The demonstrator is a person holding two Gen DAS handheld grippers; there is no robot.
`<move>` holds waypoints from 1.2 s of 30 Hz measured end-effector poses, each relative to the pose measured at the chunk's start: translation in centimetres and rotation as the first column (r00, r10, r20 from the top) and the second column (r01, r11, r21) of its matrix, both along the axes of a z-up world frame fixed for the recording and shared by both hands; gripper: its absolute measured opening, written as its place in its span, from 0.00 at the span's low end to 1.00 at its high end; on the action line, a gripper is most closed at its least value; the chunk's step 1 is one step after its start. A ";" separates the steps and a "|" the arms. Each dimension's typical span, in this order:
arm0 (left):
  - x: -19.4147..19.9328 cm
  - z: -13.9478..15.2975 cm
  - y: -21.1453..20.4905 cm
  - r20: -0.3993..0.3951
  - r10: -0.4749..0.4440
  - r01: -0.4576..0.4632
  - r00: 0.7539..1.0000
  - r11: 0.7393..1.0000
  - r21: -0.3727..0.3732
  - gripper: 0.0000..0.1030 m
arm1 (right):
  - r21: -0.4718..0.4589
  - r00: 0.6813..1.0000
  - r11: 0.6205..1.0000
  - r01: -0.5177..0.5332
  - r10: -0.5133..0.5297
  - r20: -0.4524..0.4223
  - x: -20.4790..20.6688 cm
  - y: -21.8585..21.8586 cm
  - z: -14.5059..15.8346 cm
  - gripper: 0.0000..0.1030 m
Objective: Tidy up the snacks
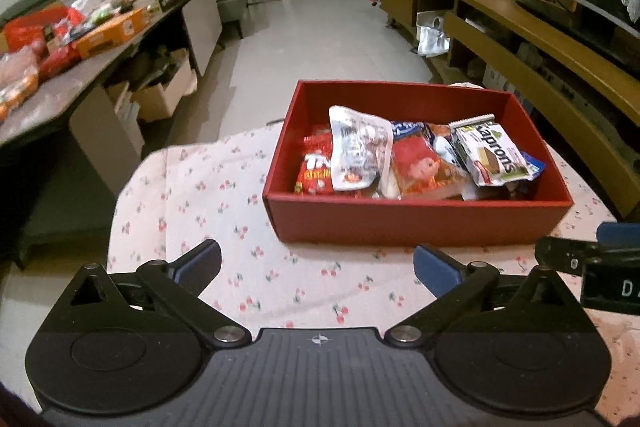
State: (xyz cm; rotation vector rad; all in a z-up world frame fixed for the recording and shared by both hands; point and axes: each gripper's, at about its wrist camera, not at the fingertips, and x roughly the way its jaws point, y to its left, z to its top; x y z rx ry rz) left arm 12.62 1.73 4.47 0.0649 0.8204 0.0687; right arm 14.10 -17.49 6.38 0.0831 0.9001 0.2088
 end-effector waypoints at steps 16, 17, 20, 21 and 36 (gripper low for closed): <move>-5.5 -1.0 -0.7 -0.032 -0.003 0.002 0.999 0.999 -0.048 1.00 | 0.015 1.000 1.000 -0.005 0.005 -0.021 -5.7 -0.8 -0.7 0.85; -5.8 -1.0 -0.7 -0.033 -0.003 0.002 0.999 0.999 -0.045 1.00 | 0.017 1.000 1.000 -0.001 0.002 -0.020 -6.0 -0.9 -0.7 0.85; -6.6 -1.0 -0.8 -0.029 0.007 -0.007 1.000 1.000 -0.028 1.00 | 0.019 1.000 1.000 0.003 -0.003 -0.023 -6.7 -1.1 -0.8 0.85; -7.0 -1.0 -0.9 -0.028 0.010 -0.010 1.000 1.000 -0.019 1.00 | 0.019 1.000 1.000 0.002 -0.002 -0.024 -7.0 -1.2 -0.9 0.85; -9.1 -1.7 -0.8 -0.080 0.009 -0.014 0.997 0.998 -0.059 1.00 | 0.000 0.998 1.000 -0.021 0.021 -0.058 -9.8 -0.8 -1.8 0.85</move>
